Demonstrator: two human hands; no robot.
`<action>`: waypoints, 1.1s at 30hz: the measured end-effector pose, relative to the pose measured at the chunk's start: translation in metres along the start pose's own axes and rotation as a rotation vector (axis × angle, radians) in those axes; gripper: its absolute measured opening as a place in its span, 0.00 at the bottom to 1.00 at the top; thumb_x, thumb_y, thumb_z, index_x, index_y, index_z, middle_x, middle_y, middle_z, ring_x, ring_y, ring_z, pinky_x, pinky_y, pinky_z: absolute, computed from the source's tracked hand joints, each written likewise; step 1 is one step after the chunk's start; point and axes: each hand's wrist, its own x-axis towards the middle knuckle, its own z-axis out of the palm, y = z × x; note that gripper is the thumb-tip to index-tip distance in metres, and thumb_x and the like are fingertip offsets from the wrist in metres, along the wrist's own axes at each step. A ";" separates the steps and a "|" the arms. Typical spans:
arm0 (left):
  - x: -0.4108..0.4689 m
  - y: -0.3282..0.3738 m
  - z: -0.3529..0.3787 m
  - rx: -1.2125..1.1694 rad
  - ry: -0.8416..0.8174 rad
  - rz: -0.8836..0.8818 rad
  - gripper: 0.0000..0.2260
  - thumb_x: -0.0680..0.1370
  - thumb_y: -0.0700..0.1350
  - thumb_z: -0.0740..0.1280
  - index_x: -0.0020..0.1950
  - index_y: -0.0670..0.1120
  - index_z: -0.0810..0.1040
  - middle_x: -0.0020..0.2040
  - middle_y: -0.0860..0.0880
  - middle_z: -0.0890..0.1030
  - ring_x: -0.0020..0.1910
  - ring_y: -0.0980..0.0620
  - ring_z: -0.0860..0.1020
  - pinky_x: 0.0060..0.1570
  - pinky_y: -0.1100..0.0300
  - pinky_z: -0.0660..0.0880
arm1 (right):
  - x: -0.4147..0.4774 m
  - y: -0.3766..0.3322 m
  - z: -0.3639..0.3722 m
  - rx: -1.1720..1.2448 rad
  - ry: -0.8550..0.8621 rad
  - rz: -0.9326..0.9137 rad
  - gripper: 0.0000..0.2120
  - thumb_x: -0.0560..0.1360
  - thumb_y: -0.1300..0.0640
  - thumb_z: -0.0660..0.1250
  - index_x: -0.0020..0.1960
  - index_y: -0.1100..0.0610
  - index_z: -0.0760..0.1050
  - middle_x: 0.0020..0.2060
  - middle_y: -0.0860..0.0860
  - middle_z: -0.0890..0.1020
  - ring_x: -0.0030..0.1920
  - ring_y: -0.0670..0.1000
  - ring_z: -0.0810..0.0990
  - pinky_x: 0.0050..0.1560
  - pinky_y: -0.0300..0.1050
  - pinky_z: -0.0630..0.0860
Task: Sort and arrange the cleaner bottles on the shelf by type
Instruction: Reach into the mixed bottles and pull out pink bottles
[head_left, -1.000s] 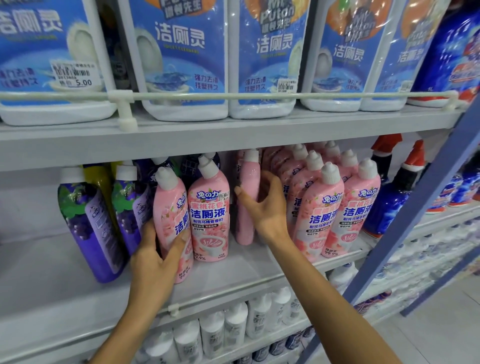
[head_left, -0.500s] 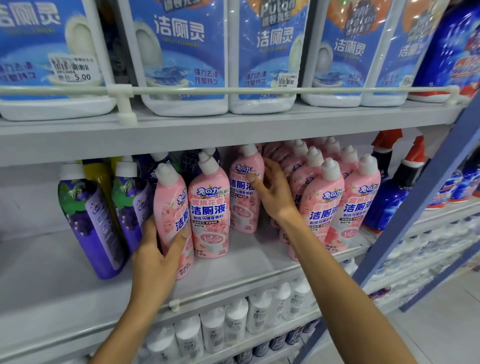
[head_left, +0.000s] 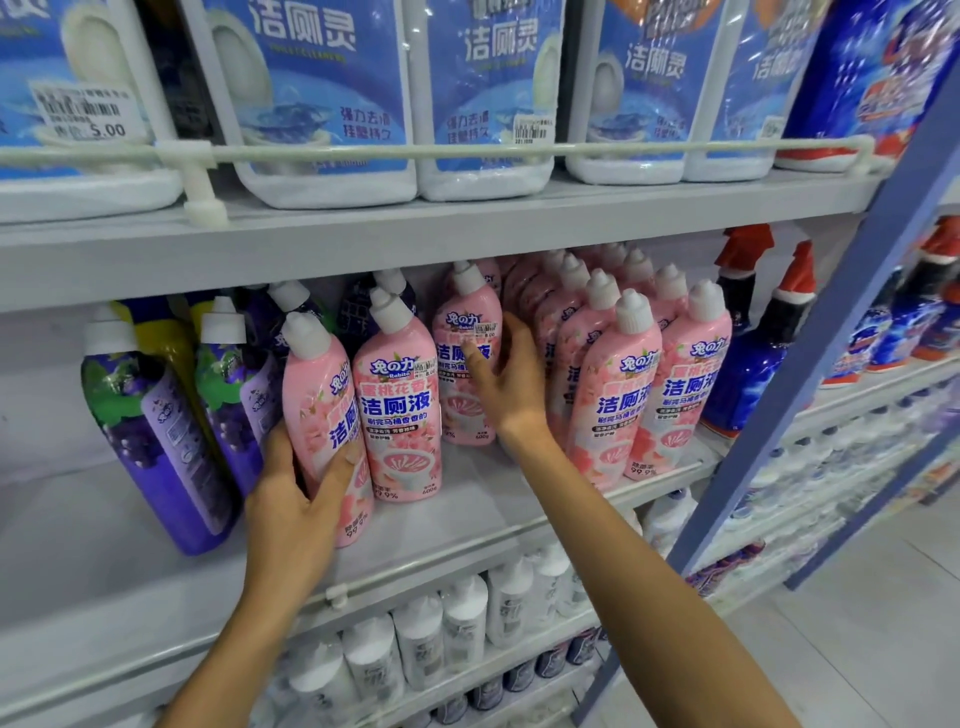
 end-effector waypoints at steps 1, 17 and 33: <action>0.000 0.000 0.000 0.000 0.003 0.000 0.17 0.78 0.47 0.72 0.65 0.46 0.73 0.53 0.53 0.81 0.49 0.52 0.78 0.50 0.59 0.70 | -0.001 0.000 0.005 -0.016 0.054 0.012 0.32 0.74 0.44 0.76 0.71 0.58 0.70 0.61 0.54 0.79 0.62 0.52 0.79 0.63 0.53 0.78; 0.001 -0.005 -0.001 0.007 -0.011 -0.022 0.19 0.78 0.50 0.72 0.64 0.46 0.72 0.56 0.49 0.83 0.51 0.48 0.81 0.51 0.55 0.73 | -0.013 0.000 0.028 -0.153 0.160 -0.019 0.36 0.69 0.42 0.80 0.66 0.60 0.70 0.54 0.52 0.76 0.54 0.52 0.78 0.51 0.46 0.77; 0.003 -0.010 -0.001 0.019 -0.027 -0.015 0.20 0.77 0.51 0.72 0.66 0.48 0.71 0.56 0.48 0.84 0.52 0.46 0.82 0.53 0.52 0.77 | 0.018 -0.003 0.040 -0.310 0.172 0.138 0.35 0.74 0.48 0.76 0.73 0.61 0.66 0.60 0.59 0.81 0.58 0.61 0.82 0.54 0.54 0.80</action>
